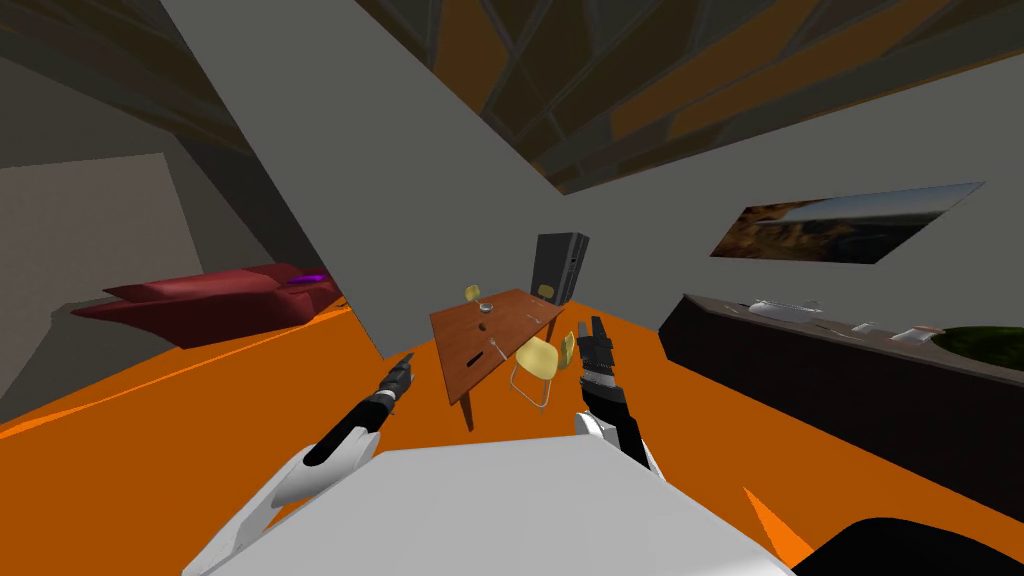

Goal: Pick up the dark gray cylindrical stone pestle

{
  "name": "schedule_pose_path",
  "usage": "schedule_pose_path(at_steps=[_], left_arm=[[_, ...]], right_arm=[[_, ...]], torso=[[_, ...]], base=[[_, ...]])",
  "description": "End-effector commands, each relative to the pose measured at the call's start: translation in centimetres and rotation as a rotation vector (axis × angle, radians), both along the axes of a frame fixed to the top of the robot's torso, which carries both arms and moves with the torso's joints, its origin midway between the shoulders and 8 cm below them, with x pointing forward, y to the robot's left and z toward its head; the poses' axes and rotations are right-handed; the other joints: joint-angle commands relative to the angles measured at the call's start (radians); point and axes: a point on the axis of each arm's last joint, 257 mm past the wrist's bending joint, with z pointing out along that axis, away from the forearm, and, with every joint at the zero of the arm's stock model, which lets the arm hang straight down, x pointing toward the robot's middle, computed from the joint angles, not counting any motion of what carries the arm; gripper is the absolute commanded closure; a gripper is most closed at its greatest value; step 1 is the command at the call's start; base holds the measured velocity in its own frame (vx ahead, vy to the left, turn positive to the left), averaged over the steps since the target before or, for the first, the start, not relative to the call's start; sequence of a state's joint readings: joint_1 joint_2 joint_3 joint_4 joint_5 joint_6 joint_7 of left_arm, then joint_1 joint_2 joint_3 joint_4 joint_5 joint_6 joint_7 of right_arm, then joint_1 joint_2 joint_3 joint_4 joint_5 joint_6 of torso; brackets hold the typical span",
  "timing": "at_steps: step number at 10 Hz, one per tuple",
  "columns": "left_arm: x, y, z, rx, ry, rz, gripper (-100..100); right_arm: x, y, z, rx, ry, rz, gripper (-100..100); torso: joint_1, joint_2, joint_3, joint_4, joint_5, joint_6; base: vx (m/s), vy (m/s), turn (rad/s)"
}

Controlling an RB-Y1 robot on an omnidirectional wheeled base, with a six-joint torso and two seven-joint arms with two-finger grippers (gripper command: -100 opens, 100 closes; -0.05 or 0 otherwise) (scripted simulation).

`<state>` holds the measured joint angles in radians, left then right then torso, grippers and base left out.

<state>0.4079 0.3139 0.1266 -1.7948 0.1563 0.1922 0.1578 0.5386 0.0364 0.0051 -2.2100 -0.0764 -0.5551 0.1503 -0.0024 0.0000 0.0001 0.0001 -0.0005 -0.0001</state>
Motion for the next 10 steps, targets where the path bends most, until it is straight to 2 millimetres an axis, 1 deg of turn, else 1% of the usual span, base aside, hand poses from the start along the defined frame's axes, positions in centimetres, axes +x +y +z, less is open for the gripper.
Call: schedule_pose_path(at_steps=[1, 2, 3, 4, 5, 6, 7, 8, 9, 10], left_arm=[[-0.4, 0.7, -1.4, -0.016, 0.049, 0.018, -100], [-0.8, 1.7, -3.0, -0.039, 0.092, 0.045, -100], [-1.0, 1.8, -3.4, -0.042, 0.111, 0.05, -100], [-1.4, 2.7, -4.8, -0.067, 0.15, 0.079, -100], [-1.7, 2.8, -5.3, -0.07, 0.169, 0.083, -100], [-2.2, 3.7, -6.7, -0.098, 0.21, 0.115, -100], [-2.4, 3.7, -7.0, -0.1, 0.224, 0.119, -100], [-2.7, 4.5, -8.1, -0.129, 0.255, 0.15, -100], [-3.1, 4.6, -8.6, -0.132, 0.275, 0.155, -100], [-3.5, 5.3, -9.7, -0.163, 0.308, 0.188, -100]], right_arm=[[0.0, 0.0, 0.0, 0.0, 0.0, 0.0, 0], [0.0, 0.0, 0.0, 0.0, 0.0, 0.0, 0], [0.0, 0.0, 0.0, 0.0, 0.0, 0.0, 0], [0.0, 0.0, 0.0, 0.0, 0.0, 0.0, 0], [0.0, 0.0, 0.0, 0.0, 0.0, 0.0, 0], [0.0, 0.0, 0.0, 0.0, 0.0, 0.0, 0], [0.0, 0.0, 0.0, 0.0, 0.0, 0.0, 0], [0.0, 0.0, 0.0, 0.0, 0.0, 0.0, 0], [0.0, 0.0, 0.0, 0.0, 0.0, 0.0, 0], [0.0, 0.0, 0.0, 0.0, 0.0, 0.0, 0]], torso=[[0.0, 0.0, 0.0, 0.0, 0.0, 0.0], [0.0, 0.0, 0.0, 0.0, 0.0, 0.0], [0.0, 0.0, 0.0, 0.0, 0.0, 0.0], [0.001, 0.0, 0.0, 0.0, 0.0, 0.0], [0.0, -0.001, 0.0, 0.0, 0.0, 0.0], [0.0, -0.001, 0.0, 0.0, 0.0, 0.0], [0.0, -0.001, -0.001, 0.0, 0.0, 0.0], [0.0, -0.001, 0.0, 0.0, 0.0, 0.0], [0.0, -0.001, -0.001, 0.0, 0.0, 0.0], [0.0, -0.001, -0.001, 0.0, 0.0, 0.0]], base=[[0.002, -0.035, -0.044], [0.0, -0.038, -0.104], [0.003, -0.033, -0.037], [0.017, -0.045, -0.073], [0.013, -0.035, -0.038], [0.018, -0.049, -0.073], [0.014, -0.039, -0.037], [0.017, -0.043, -0.079], [0.018, -0.039, -0.039], [0.029, -0.052, -0.057]])
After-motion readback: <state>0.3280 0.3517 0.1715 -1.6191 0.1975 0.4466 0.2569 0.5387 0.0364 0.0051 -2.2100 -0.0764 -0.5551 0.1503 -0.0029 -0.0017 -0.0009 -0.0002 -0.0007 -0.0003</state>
